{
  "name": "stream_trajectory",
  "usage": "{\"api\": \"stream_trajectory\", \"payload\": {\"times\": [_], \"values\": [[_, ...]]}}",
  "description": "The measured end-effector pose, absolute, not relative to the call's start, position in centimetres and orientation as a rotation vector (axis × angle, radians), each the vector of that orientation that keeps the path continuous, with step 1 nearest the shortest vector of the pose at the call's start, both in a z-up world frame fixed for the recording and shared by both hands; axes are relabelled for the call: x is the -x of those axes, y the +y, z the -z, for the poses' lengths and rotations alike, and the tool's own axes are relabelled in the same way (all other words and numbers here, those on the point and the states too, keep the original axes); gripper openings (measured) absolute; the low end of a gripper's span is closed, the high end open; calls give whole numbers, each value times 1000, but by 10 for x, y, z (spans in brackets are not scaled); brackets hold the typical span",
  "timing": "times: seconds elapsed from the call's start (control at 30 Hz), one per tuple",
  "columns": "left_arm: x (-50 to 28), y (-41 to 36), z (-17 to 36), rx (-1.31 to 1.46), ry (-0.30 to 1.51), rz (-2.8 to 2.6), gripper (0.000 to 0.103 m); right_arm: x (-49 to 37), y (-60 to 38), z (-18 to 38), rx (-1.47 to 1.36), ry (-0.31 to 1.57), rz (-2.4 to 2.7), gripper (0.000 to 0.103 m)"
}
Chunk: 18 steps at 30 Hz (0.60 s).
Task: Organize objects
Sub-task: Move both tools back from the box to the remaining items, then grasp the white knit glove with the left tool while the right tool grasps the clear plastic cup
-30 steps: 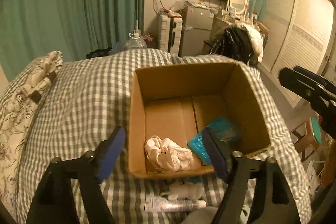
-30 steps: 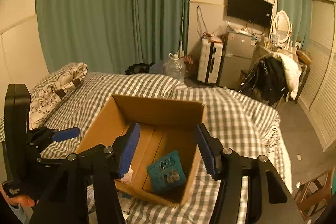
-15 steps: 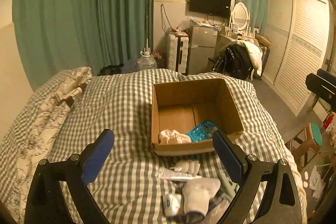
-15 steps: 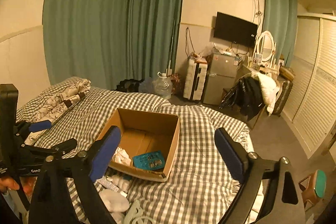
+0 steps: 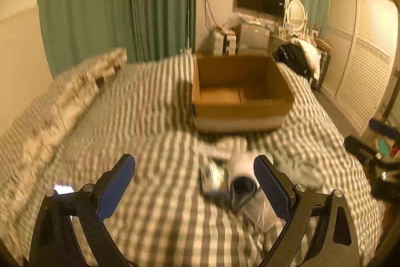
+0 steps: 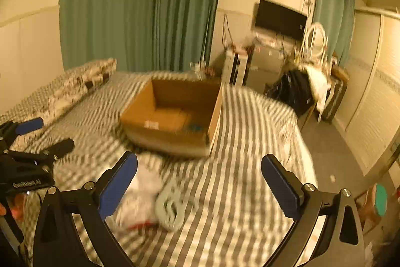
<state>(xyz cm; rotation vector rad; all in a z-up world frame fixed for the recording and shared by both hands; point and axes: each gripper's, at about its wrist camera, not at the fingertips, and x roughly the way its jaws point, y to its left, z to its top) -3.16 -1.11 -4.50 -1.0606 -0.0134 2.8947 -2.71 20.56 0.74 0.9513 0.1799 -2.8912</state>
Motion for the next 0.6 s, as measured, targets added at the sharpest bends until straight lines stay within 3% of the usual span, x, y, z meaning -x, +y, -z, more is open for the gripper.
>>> {"api": "stream_trajectory", "payload": {"times": [0.17,0.43,0.53,0.6], "values": [[40,0,79,1180,64,-2853,98,33,209,38,-1131,145,2825,100],[51,24,94,1193,137,-2785,97,37,220,50,-1170,102,2829,100],[57,35,96,1174,163,-2761,86,39,218,55,-1180,109,2826,100],[64,41,101,1198,184,-2731,68,40,218,57,-1183,104,2824,100]]}}
